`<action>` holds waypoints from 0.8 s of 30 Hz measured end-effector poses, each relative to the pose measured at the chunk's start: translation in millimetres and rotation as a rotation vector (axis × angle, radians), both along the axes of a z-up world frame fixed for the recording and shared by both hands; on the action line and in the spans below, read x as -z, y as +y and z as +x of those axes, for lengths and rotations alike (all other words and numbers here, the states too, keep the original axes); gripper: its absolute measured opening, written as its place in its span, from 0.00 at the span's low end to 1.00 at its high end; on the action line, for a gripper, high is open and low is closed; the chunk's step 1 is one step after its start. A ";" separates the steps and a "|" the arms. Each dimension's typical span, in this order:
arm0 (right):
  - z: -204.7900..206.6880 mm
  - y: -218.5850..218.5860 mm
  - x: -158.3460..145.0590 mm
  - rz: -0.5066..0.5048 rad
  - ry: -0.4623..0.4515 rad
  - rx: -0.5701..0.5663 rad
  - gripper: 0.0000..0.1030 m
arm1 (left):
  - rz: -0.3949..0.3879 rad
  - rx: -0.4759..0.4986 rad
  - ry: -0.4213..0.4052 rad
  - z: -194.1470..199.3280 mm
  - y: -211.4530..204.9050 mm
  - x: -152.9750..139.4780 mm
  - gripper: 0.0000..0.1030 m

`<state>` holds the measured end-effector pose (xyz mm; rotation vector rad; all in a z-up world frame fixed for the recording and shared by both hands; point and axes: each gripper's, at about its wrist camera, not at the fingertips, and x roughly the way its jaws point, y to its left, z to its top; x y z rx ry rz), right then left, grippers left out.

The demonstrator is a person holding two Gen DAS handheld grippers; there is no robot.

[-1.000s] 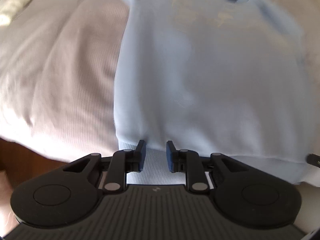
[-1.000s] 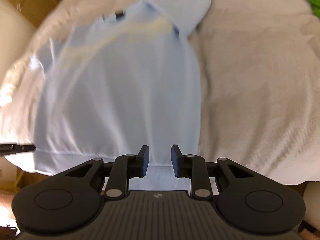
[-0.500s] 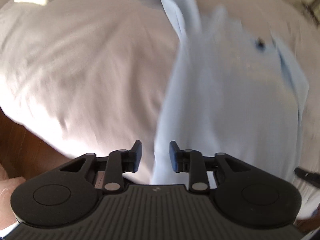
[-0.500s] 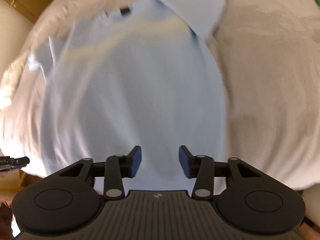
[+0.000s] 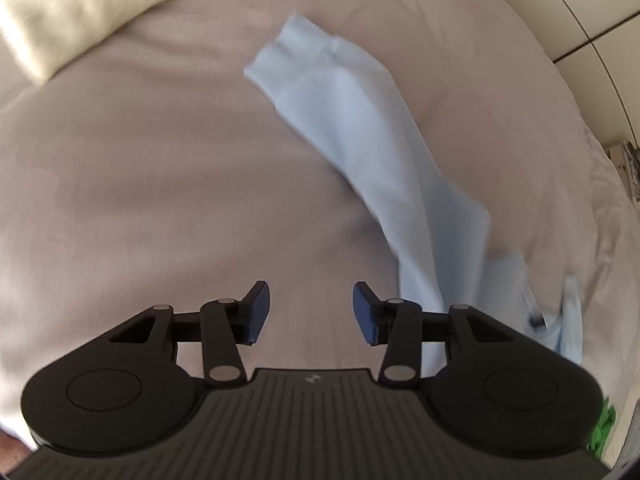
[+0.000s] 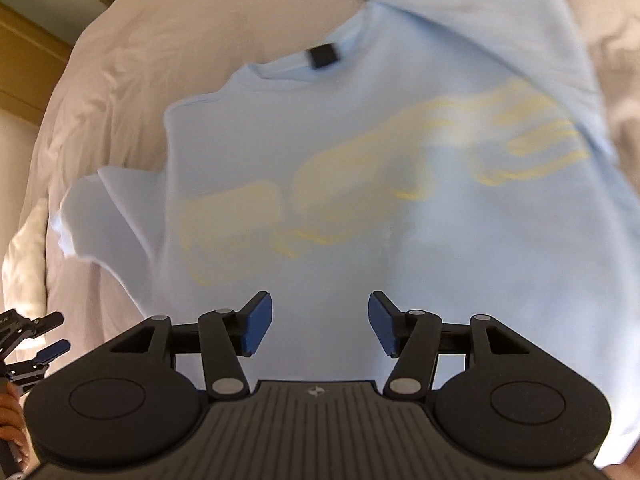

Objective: Fold clothes

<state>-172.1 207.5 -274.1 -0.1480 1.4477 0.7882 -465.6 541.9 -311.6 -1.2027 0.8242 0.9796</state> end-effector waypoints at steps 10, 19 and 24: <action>-23.2 137.9 23.9 0.009 -0.015 -0.098 0.61 | -0.029 -0.255 -0.077 -20.8 119.0 58.6 0.44; -29.1 141.5 36.1 -0.065 0.008 -0.083 0.63 | 0.163 -0.147 -0.047 -5.2 124.7 34.2 0.07; -29.1 129.5 26.7 -0.056 0.009 -0.083 0.63 | 0.439 -0.094 0.081 -59.3 85.1 -39.3 0.08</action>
